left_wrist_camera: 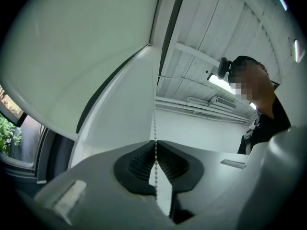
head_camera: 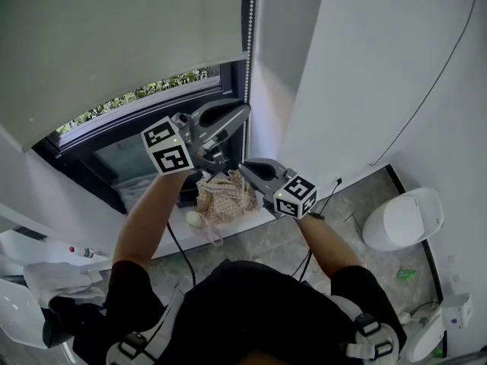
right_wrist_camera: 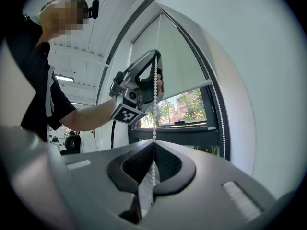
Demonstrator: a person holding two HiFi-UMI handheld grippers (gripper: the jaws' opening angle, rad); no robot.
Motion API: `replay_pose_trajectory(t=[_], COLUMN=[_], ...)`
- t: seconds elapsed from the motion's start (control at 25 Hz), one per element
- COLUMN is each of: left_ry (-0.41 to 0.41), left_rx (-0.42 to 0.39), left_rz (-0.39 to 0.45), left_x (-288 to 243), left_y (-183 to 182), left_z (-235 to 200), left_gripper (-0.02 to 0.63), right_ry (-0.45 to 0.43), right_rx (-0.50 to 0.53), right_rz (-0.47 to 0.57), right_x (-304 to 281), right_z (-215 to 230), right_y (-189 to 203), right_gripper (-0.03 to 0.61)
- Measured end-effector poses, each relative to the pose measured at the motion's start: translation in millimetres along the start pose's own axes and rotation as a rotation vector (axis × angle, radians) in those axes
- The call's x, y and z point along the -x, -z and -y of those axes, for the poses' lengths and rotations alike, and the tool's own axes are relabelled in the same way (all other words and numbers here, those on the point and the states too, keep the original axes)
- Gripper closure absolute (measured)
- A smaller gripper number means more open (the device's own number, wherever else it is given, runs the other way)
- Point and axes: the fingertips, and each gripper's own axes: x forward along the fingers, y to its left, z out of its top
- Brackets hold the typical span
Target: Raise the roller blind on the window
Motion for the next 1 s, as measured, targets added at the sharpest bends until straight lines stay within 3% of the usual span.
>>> replay_pose_trajectory(t=[0.12, 0.24, 0.4, 0.52, 0.6, 0.72, 0.88, 1.0], left_ry=[-0.001, -0.013, -0.047, -0.086, -0.092, -0.092, -0.097, -0.091], left_rx=[-0.046, -0.071, 0.0, 0.076, 0.057, 0.007, 0.029, 0.033], left_rz=[-0.033, -0.099, -0.167, -0.135, -0.135, -0.171, -0.148, -0.143], left_x=[0.5, 6.5, 40.0, 60.5, 63.4, 63.6, 67.9, 68.2], left_y=[4.1, 30.7, 102.6, 122.4, 118.4, 114.4, 113.9, 114.3], left_z=[1.7, 0.0, -6.5, -7.7, -7.7, -7.4, -8.7, -4.1], left_gripper=[0.603, 0.603, 0.603, 0.604, 0.604, 0.604, 0.604, 0.606], right_ry=[-0.001, 0.006, -0.004, -0.052, -0.086, -0.092, -0.07, -0.087], right_rx=[0.017, 0.04, -0.006, -0.045, -0.062, -0.003, 0.102, 0.113], right_rz=[-0.008, -0.073, -0.253, -0.323, -0.279, -0.121, 0.121, 0.243], right_x=[-0.7, 2.6, 7.7, 14.5, 20.0, 25.3, 24.6, 16.2], right_z=[-1.6, -6.7, -17.5, -23.7, -22.4, -11.9, -2.7, -4.2], right_y=[4.3, 33.0, 111.3, 137.3, 117.7, 47.1, -70.3, -138.8], right_gripper=[0.572, 0.572, 0.572, 0.562, 0.432, 0.425, 0.431, 0.436])
